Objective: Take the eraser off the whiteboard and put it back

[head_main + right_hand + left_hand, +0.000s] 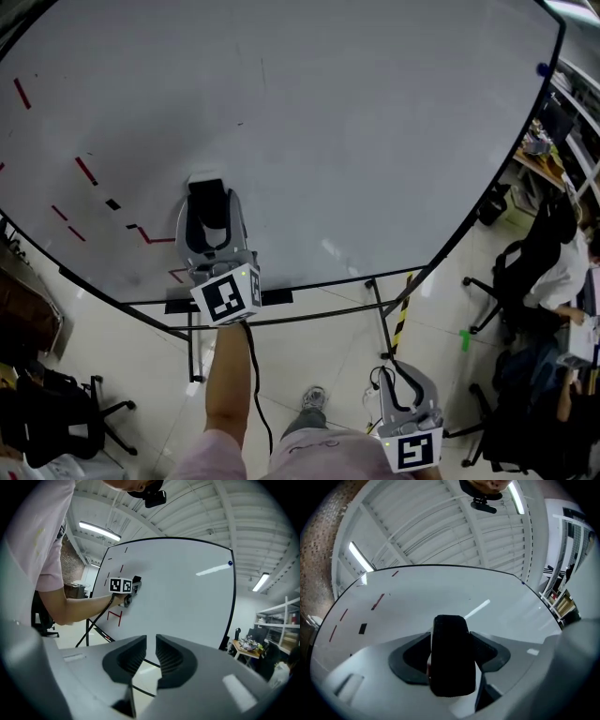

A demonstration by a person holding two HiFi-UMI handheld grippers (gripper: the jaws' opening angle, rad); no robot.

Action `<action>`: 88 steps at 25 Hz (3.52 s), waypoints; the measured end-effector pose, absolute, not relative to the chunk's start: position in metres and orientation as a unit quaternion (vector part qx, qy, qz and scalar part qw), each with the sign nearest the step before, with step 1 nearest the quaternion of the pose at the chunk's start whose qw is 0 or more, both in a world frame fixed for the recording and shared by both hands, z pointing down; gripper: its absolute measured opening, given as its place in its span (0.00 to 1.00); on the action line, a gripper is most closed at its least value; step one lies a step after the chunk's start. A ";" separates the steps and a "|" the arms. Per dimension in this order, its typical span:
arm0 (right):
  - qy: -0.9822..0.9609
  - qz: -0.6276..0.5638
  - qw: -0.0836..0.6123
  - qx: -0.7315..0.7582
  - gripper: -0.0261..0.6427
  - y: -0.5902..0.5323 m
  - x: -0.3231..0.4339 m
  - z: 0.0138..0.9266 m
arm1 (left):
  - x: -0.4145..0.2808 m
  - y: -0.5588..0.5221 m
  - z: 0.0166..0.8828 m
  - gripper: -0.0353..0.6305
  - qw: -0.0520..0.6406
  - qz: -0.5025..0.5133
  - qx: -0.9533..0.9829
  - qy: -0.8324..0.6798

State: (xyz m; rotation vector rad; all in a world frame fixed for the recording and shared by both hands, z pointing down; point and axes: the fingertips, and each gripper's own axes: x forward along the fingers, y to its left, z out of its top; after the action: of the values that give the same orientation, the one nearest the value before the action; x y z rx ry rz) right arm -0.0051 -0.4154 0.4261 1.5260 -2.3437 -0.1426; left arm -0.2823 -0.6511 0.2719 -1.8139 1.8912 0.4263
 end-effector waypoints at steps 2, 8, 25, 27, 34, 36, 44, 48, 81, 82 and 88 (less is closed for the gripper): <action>-0.823 -0.047 0.170 0.540 0.13 -0.410 -0.001 0.428 | -0.280 -0.644 0.268 0.45 0.249 0.162 -0.661 0.689; -0.820 -0.060 0.149 0.550 0.13 -0.367 0.015 0.417 | -0.262 -0.563 0.228 0.45 0.292 0.209 -0.649 0.670; -0.865 -0.066 0.082 0.491 0.12 0.016 0.094 0.410 | -0.174 0.025 0.196 0.44 0.306 0.317 -0.620 0.649; -0.873 -0.075 0.079 0.475 0.12 0.040 0.088 0.402 | -0.177 0.059 0.198 0.44 0.293 0.320 -0.614 0.659; -0.896 -0.074 0.076 0.431 0.12 0.088 0.068 0.401 | -0.188 0.115 0.228 0.44 0.229 0.308 -0.614 0.690; -0.900 -0.079 0.077 0.422 0.12 0.095 0.063 0.401 | -0.189 0.125 0.230 0.43 0.231 0.300 -0.610 0.696; -0.900 -0.099 0.066 0.420 0.12 0.103 0.061 0.392 | -0.185 0.151 0.221 0.43 0.247 0.345 -0.606 0.672; -0.898 -0.107 0.064 0.422 0.12 0.102 0.061 0.389 | -0.178 0.147 0.218 0.44 0.253 0.342 -0.616 0.663; -0.852 -0.096 0.112 0.503 0.12 -0.211 0.003 0.411 | -0.268 -0.363 0.166 0.44 0.274 0.306 -0.667 0.622; -0.846 -0.090 0.114 0.514 0.12 -0.233 0.001 0.408 | -0.274 -0.398 0.172 0.44 0.275 0.295 -0.666 0.627; -0.833 -0.070 0.133 0.533 0.13 -0.305 -0.006 0.407 | -0.302 -0.573 0.217 0.44 0.263 0.241 -0.658 0.663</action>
State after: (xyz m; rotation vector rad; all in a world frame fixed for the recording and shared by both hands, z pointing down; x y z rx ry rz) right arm -0.0056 -0.3052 0.4070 1.5465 -2.4157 -0.2026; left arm -0.3024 -0.5730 0.2174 -1.7796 1.7930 0.6511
